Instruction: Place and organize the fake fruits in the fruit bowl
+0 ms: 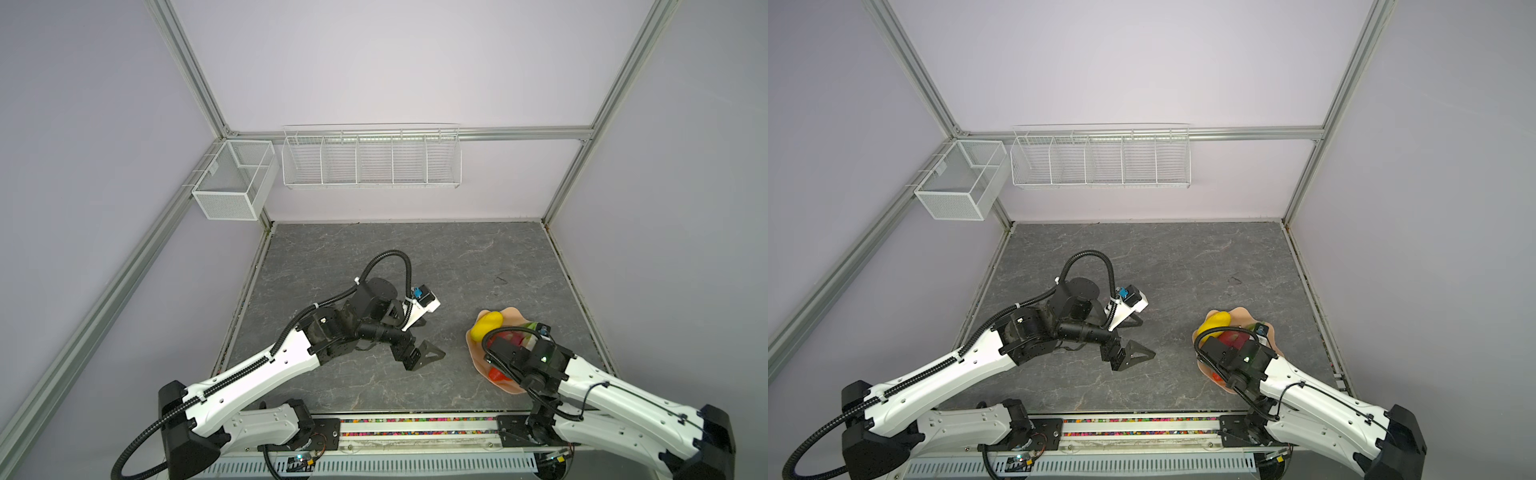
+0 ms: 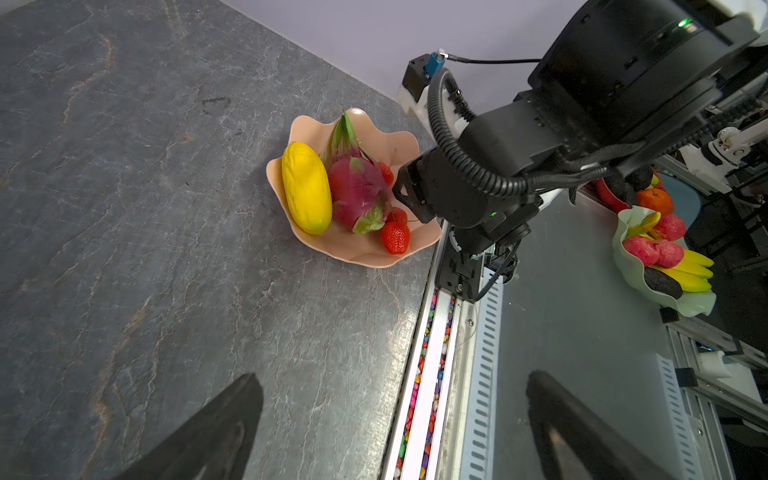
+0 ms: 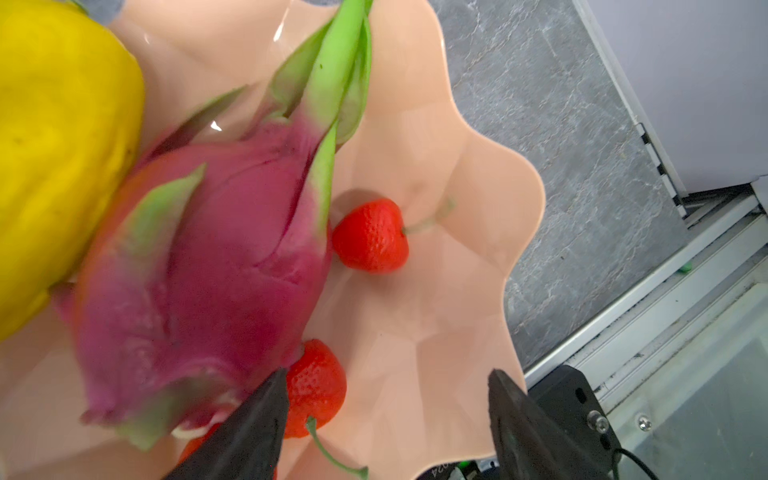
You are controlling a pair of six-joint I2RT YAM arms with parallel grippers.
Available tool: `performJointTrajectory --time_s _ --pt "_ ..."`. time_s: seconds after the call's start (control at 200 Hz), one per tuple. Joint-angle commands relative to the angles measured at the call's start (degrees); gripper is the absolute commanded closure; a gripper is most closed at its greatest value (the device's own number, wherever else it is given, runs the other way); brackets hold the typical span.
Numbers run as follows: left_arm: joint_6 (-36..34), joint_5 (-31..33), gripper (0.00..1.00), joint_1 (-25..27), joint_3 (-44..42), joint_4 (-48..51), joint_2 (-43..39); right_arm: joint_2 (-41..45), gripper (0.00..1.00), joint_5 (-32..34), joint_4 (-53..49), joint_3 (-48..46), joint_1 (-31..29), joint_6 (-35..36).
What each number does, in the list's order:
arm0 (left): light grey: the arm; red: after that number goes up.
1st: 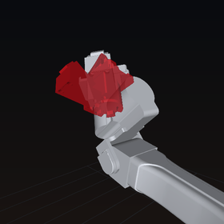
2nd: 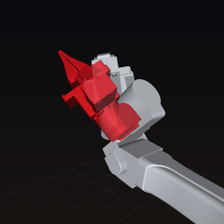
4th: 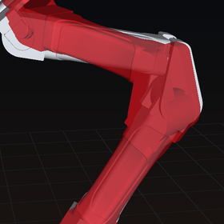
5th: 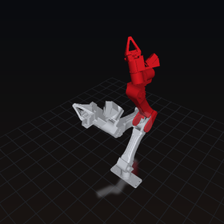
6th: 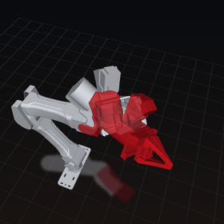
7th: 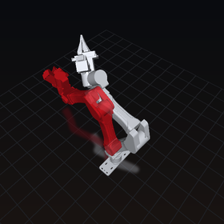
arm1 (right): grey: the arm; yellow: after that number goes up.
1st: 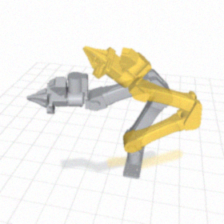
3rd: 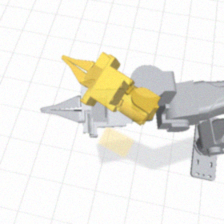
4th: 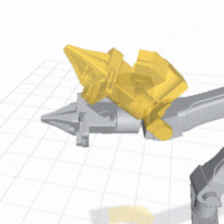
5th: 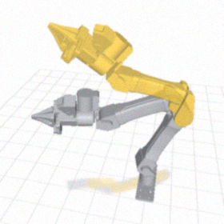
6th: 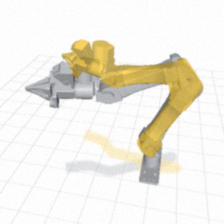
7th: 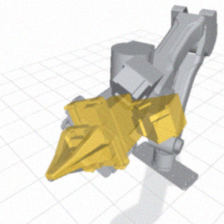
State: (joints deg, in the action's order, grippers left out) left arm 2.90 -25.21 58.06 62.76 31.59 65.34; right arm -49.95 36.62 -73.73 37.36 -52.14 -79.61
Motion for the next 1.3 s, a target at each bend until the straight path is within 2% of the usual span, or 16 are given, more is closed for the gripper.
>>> performJointTrajectory --time_s 0.0,0.08,0.155,0.29,0.42,0.51,0.625,0.735,0.825,0.945,1.005,1.055,1.085,1.135,1.22,1.3 --pt "-0.8 3.6 0.01 -0.9 0.5 -0.6 -2.8 1.0 0.22 4.6 -5.9 5.9 0.4 0.4" --pt "0.9 10.5 0.01 -2.5 0.8 -2.6 -4.9 -1.0 0.22 7.0 -4.8 12.1 2.4 7.0" --pt "2.7 22.8 0.01 -6.0 1.1 -3.6 -5.9 -3.7 0.18 6.8 1.9 17.7 7.2 19.2" --pt "10.2 37.8 0.01 -24.5 0.0 -5.2 -2.4 -6.8 0.09 -3.2 26.0 21.5 24.4 46.5" --pt "15.7 52.3 0.01 -37.8 -5.3 -11.7 3.5 -3.9 0.00 -7.8 63.0 6.8 35.9 72.4" --pt "13.6 63.9 0.01 -41.2 -13.5 -23.2 5.6 -1.9 0.11 -5.8 88.7 -8.5 39.9 84.6" --pt "3.6 68.8 0.01 -43.9 -26.6 -45.2 9.7 -5.0 0.11 -8.2 104.5 -21.3 47.2 78.8" --pt "0.6 61.3 0.01 -48.3 -36.6 -66.1 14.0 -16.7 0.11 -13.2 118.8 -25.5 53.1 72.4" --pt "-0.4 57.2 0.01 -49.3 -37.5 -70.3 14.1 -24.7 0.11 -15.2 129.7 -25.1 53.8 72.8" --pt "0.0 51.4 0.01 -52.7 -38.4 -80.8 22.1 -33.7 0.11 -22.7 136.4 -24.0 53.2 77.0" --pt "1.4 48.6 0.01 -53.0 -38.3 -75.6 20.8 -36.1 0.11 -25.1 140.4 -25.1 52.8 78.2" --pt "0.3 48.5 0.01 -53.0 -40.5 -83.8 23.3 -39.4 0.12 -26.6 145.7 -25.6 52.7 79.2" --pt "-0.8 48.7 0.01 -53.0 -41.5 -88.1 24.5 -40.1 0.12 -28.4 145.9 -25.2 52.6 79.9" --pt "0.3 48.2 0.01 -53.0 -40.8 -82.8 22.5 -38.1 0.12 -29.2 138.4 -23.2 52.1 80.9" --pt "0.5 48.8 0.01 -53.0 -39.7 -81.0 22.6 -37.4 0.12 -22.4 125.6 -16.9 50.0 80.7" --pt "-0.2 48.8 0.01 -53.0 -41.1 -86.0 24.0 -37.6 0.12 -23.6 129.3 -18.3 49.7 81.8"
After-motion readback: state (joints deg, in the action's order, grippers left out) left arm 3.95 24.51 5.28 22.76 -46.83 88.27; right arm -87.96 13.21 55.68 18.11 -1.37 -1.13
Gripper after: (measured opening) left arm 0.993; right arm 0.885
